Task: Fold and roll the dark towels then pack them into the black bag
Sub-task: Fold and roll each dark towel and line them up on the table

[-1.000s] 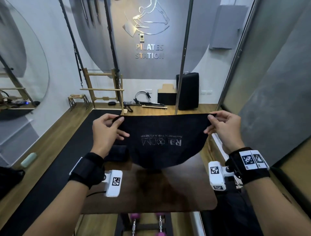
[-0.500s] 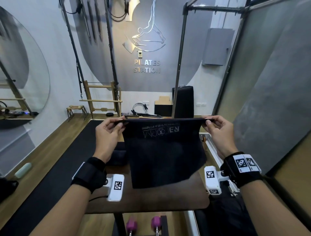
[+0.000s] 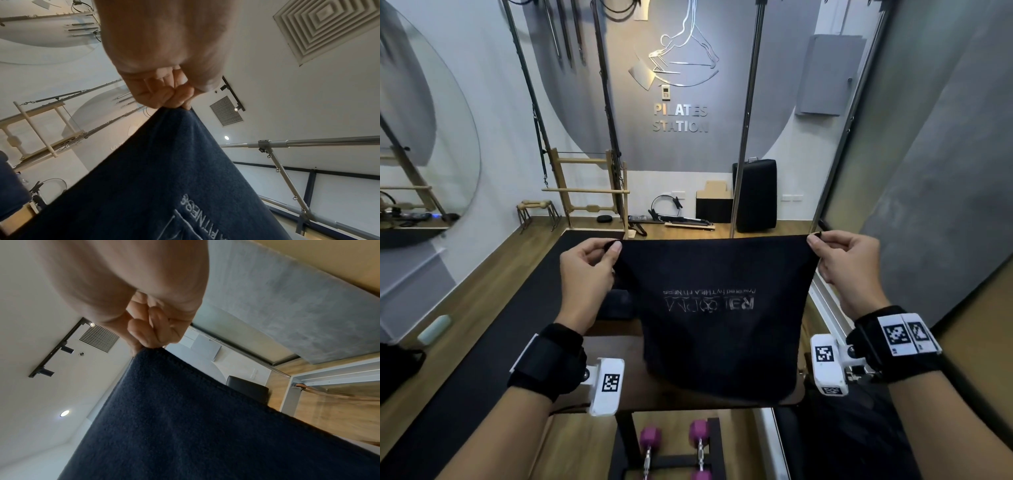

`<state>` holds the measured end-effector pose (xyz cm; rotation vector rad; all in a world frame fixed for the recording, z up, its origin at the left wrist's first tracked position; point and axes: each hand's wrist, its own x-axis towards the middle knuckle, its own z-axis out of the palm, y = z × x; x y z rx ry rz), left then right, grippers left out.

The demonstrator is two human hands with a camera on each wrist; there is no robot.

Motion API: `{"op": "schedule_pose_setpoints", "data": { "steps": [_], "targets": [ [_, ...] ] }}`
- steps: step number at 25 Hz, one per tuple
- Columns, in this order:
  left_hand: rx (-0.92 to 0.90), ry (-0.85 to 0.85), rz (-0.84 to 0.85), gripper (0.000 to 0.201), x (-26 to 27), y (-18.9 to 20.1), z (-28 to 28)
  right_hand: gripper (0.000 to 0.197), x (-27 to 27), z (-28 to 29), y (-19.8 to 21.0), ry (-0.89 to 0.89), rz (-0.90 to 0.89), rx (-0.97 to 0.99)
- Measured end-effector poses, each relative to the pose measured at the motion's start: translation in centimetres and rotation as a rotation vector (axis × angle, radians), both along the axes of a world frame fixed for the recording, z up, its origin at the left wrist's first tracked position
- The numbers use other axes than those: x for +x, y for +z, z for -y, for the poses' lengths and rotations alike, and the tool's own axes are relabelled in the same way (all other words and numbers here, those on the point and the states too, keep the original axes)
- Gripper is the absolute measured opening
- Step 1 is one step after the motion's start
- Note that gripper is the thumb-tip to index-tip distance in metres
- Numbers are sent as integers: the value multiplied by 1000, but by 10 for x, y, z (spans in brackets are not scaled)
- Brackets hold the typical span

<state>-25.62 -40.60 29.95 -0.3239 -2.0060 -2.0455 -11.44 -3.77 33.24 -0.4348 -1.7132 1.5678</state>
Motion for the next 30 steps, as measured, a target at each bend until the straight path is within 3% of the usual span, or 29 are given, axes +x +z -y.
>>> {"op": "schedule_pose_setpoints", "data": {
  "steps": [4,8,15,18,21,23,25,27,30],
  "targets": [
    [-36,-21,52,5,-12,-11,-4,11,-13,-5,-11,6,68,65],
    [20,-129,149,5,-28,-16,-16,10,-33,-11,-20,67,110,6],
    [84,-113,-37,15,-43,-6,-30,13,-38,-14,-24,125,-70,-85],
    [42,-121,-26,17,-29,-41,-17,14,-21,-9,-55,163,-62,-145],
    [23,-94,181,26,-2,-107,-5,11,2,10,-119,188,123,-132],
    [-123,-10,368,38,17,-153,2,13,21,26,-167,190,343,-145],
    [-403,-21,511,44,30,-190,11,20,40,34,-206,252,575,-120],
    [-703,-80,511,47,33,-209,19,21,48,34,-223,317,711,-81],
    [-937,-31,356,46,15,-208,10,19,29,20,-216,291,689,-60]
  ]
}}
